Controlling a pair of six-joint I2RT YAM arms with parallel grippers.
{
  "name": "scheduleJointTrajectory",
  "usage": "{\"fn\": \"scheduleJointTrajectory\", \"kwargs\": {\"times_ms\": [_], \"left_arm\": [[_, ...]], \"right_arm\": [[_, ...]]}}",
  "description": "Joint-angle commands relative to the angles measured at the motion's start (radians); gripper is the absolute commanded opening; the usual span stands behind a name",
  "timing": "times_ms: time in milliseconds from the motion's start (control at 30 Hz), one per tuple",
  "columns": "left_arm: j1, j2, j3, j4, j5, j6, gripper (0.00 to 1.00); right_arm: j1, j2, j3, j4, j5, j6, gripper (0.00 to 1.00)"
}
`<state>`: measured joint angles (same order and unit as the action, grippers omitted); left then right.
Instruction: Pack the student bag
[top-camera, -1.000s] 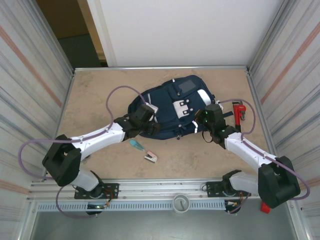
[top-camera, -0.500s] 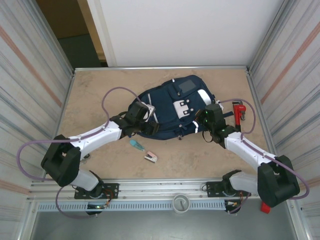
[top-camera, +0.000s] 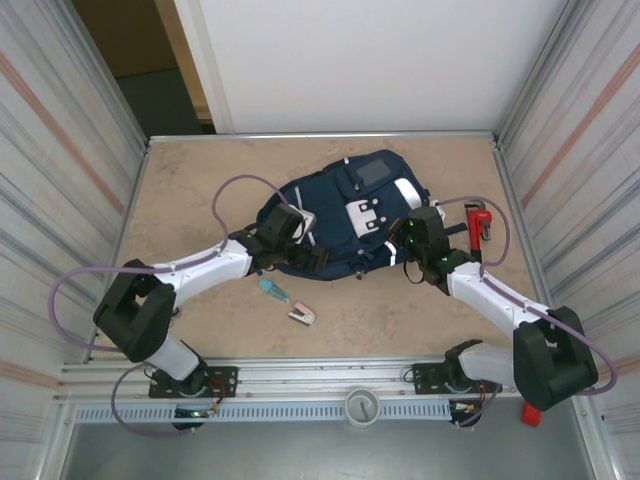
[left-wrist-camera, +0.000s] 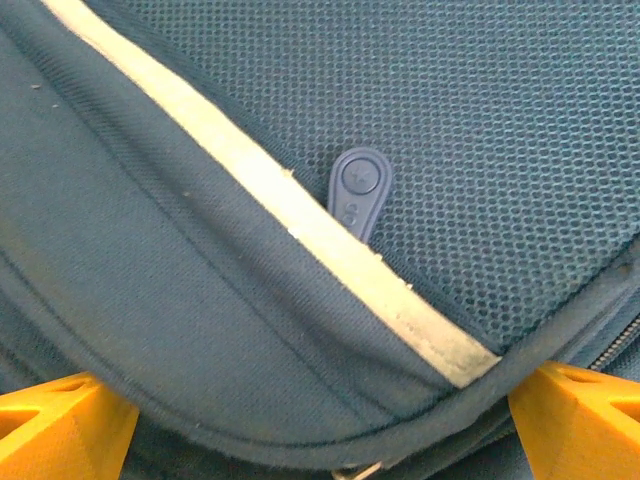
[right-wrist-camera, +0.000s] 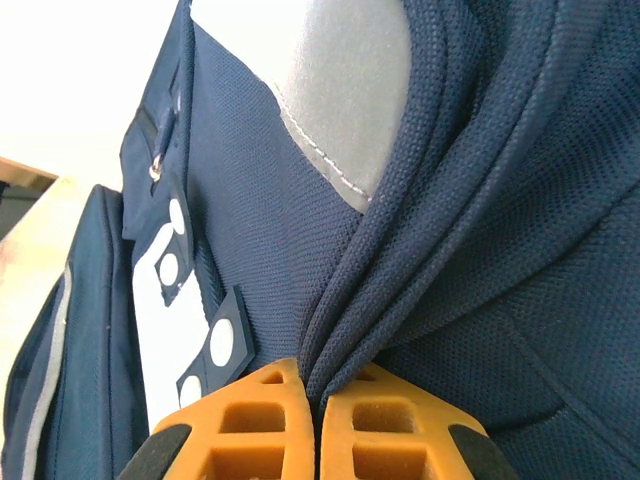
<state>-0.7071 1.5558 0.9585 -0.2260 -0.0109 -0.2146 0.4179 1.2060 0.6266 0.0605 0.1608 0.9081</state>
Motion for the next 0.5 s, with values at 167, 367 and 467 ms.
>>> {"fn": "scheduleJointTrajectory", "kwargs": {"times_ms": [167, 367, 467], "left_arm": [[-0.01, 0.07, 0.046, -0.03, -0.148, 0.028, 0.85], [0.026, 0.032, 0.031, -0.035, -0.088, 0.039, 0.66], [0.045, 0.014, 0.029, -0.05, -0.061, 0.046, 0.55]], "right_arm": [[-0.008, -0.023, 0.052, 0.018, 0.026, -0.043, 0.0], [-0.059, -0.066, 0.041, 0.003, 0.031, -0.054, 0.0], [-0.073, -0.08, 0.035, 0.003, 0.03, -0.057, 0.0]]}}
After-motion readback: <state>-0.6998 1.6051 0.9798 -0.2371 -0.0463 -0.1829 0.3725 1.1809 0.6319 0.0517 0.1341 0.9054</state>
